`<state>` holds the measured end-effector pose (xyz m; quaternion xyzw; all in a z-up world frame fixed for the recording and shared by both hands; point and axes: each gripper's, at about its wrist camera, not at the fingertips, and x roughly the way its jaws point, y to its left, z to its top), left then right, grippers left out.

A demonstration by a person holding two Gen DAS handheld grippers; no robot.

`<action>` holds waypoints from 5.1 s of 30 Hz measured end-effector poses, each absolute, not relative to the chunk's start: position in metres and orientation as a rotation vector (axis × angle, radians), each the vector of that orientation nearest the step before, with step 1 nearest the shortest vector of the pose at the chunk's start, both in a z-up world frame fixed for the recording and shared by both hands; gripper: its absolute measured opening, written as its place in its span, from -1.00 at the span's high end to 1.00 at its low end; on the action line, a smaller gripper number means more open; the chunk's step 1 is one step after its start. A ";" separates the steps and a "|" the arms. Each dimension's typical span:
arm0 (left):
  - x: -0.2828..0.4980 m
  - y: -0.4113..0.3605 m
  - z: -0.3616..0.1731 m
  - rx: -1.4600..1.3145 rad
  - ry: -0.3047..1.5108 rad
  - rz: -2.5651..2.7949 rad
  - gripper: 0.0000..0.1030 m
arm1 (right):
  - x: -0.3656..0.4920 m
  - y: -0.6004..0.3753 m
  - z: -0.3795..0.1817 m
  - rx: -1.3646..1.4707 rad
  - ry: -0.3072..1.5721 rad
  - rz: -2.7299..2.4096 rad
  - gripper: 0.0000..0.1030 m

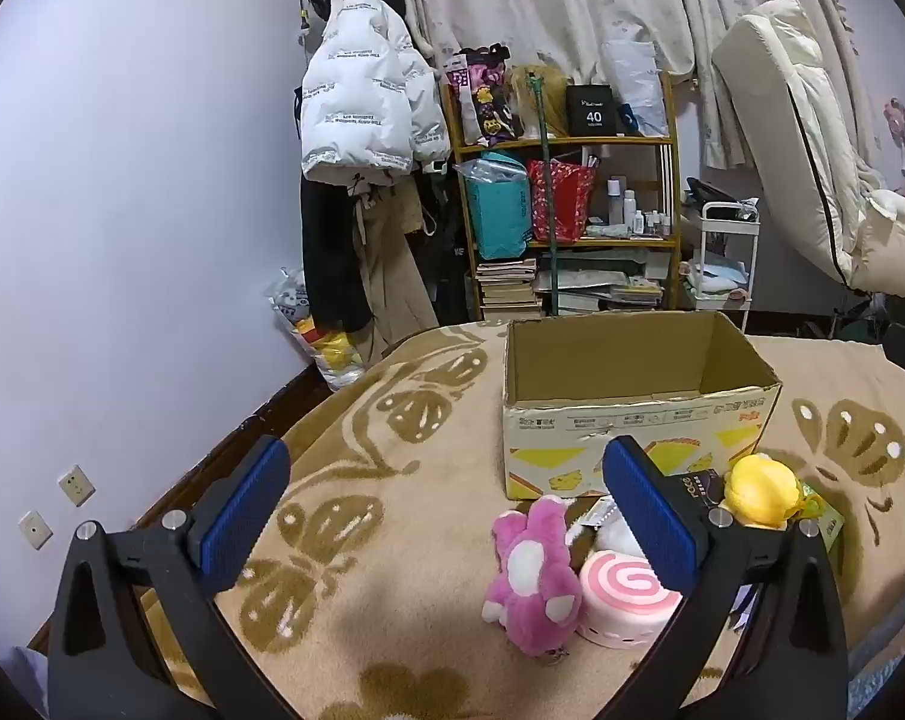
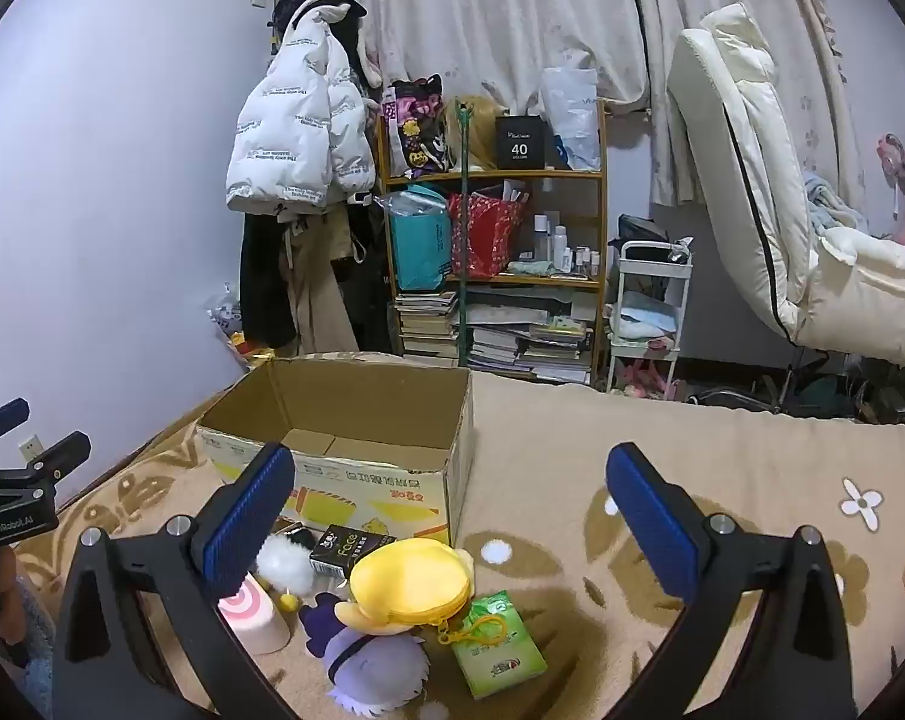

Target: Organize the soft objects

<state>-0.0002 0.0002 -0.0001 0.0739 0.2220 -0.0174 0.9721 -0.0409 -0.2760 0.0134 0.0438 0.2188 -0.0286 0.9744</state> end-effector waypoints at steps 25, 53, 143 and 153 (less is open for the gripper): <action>-0.002 -0.006 -0.010 0.171 0.463 -0.038 -1.00 | -0.040 -0.271 0.011 0.079 0.433 -0.072 -1.00; 0.005 -0.009 -0.016 0.179 0.476 -0.038 -1.00 | -0.036 -0.268 0.009 0.078 0.439 -0.056 -1.00; 0.004 -0.008 -0.030 0.179 0.489 -0.080 -1.00 | -0.031 -0.255 -0.004 0.066 0.481 -0.055 -1.00; 0.019 -0.007 -0.031 0.174 0.563 -0.095 -1.00 | -0.028 -0.264 -0.008 0.112 0.512 -0.054 -1.00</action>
